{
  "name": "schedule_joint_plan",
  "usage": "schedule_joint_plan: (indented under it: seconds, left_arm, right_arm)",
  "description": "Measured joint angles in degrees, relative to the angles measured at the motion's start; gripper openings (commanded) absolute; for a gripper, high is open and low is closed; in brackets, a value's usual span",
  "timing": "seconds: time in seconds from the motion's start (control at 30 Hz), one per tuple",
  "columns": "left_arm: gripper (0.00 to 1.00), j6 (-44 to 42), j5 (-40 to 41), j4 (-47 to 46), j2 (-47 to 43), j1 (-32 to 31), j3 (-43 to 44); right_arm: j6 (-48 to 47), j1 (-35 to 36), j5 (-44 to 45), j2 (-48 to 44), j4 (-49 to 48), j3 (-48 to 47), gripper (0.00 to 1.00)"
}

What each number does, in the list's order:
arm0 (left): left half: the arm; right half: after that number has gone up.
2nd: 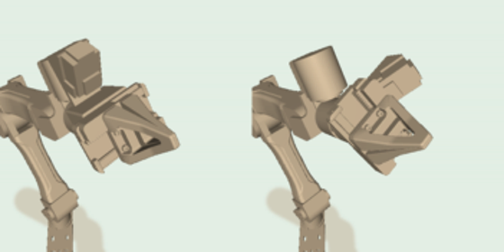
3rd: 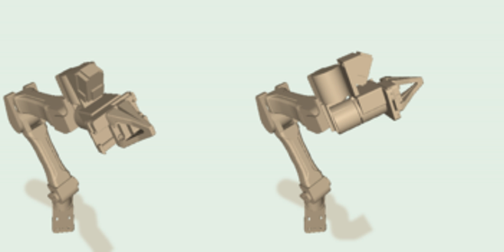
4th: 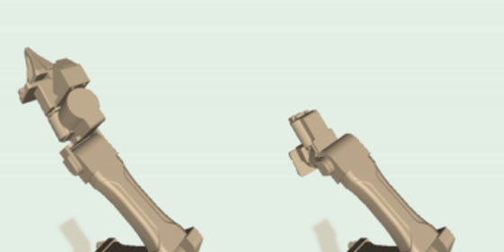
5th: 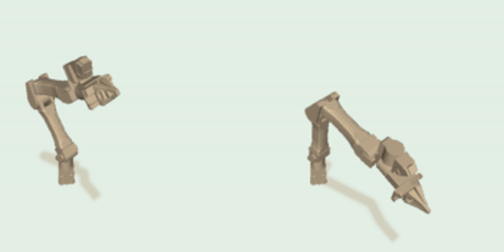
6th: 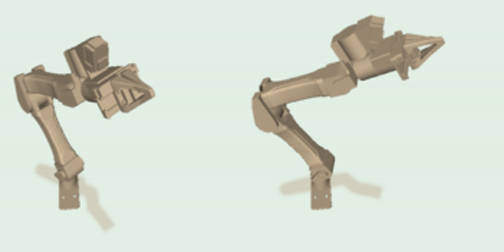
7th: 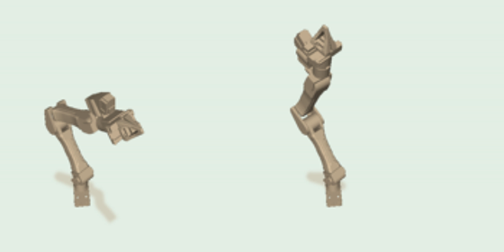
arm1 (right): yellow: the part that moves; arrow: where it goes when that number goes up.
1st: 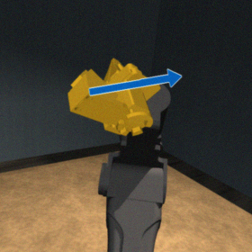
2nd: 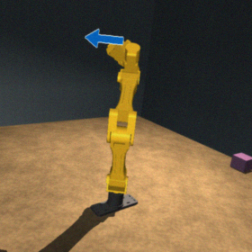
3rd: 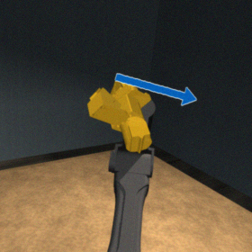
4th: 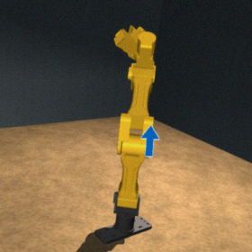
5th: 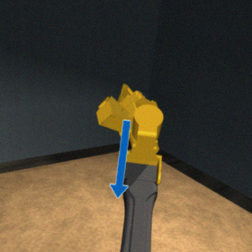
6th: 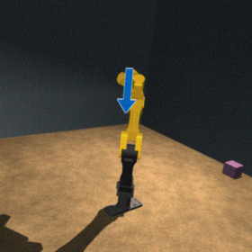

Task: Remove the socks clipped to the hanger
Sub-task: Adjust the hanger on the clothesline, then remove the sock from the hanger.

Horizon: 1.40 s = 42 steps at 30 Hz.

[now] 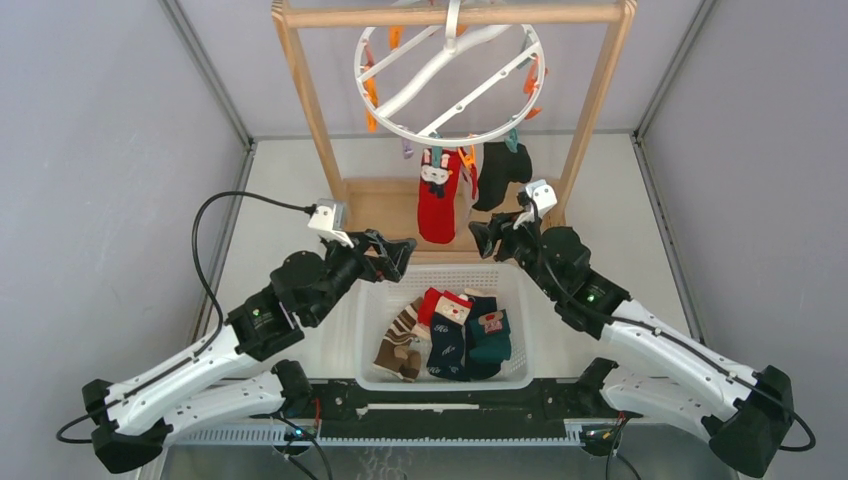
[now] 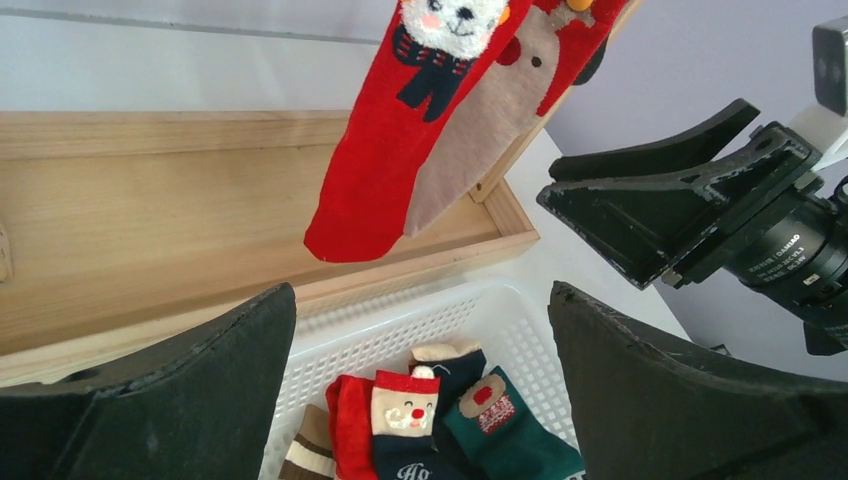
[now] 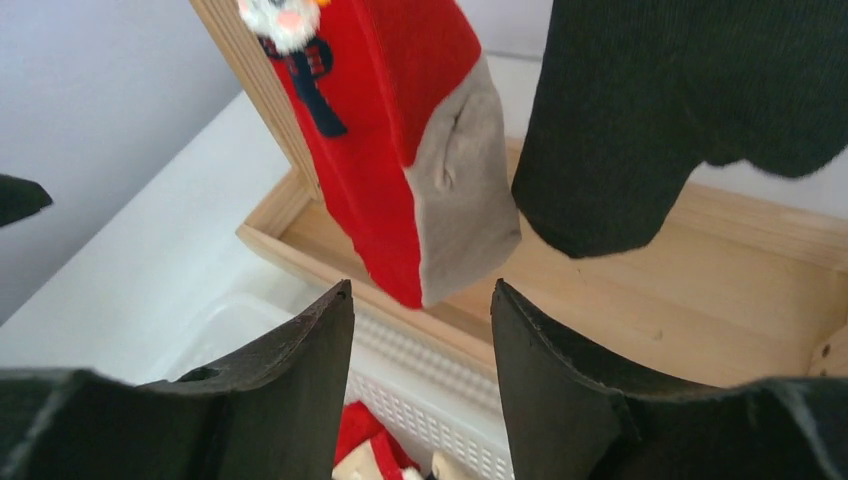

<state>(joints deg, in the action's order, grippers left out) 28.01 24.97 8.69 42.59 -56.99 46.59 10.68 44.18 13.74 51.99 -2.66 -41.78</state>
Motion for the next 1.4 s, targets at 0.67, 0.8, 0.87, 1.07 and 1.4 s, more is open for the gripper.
schedule_joint_plan:
  seconds: [0.67,0.8,0.87,1.07,1.4]
  left_arm:
    - [1.0,0.0,1.0,0.0,-0.4,-2.3,0.0]
    - [1.0,0.0,1.4,0.6,-0.4,-2.5,0.0]
    - [1.0,0.0,1.5,0.7,-0.4,-2.5,0.0]
    - [1.0,0.0,1.7,0.9,-0.4,-3.0,0.0]
    - [1.0,0.0,1.0,0.8,1.5,-3.3,0.0]
  right_arm:
    - [0.1,-6.5,-5.8,12.7,-15.2,0.0,0.41]
    - [0.2,-8.3,-7.0,12.7,-16.8,0.0,0.34]
    - [0.2,-8.9,-7.6,12.8,-17.0,-0.3,0.23]
    - [0.4,-9.6,-10.1,14.1,-17.3,-2.6,0.0]
    - [1.0,-8.7,-11.3,11.9,-13.3,-2.7,0.0]
